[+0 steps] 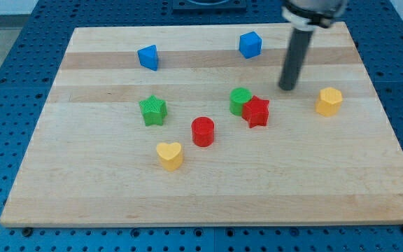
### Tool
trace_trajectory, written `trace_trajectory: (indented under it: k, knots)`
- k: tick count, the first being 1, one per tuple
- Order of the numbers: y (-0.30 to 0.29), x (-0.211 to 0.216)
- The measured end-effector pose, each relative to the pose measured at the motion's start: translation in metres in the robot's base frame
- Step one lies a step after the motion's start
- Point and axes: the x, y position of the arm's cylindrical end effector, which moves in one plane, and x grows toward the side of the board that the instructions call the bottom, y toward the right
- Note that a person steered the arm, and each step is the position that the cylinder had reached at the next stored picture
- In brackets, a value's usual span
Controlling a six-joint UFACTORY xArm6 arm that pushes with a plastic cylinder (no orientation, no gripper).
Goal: Push the cube towards the hexagon
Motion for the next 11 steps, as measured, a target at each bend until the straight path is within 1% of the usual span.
trace_trajectory:
  k: [1, 2, 3, 5, 7, 8, 9, 11]
  knots:
    - [-0.067, -0.022]
    - [-0.115, -0.048]
    - [-0.127, -0.084]
    - [-0.114, -0.127]
    - [-0.059, -0.129]
    - [-0.039, -0.119]
    - [-0.017, -0.104]
    - [-0.009, -0.053]
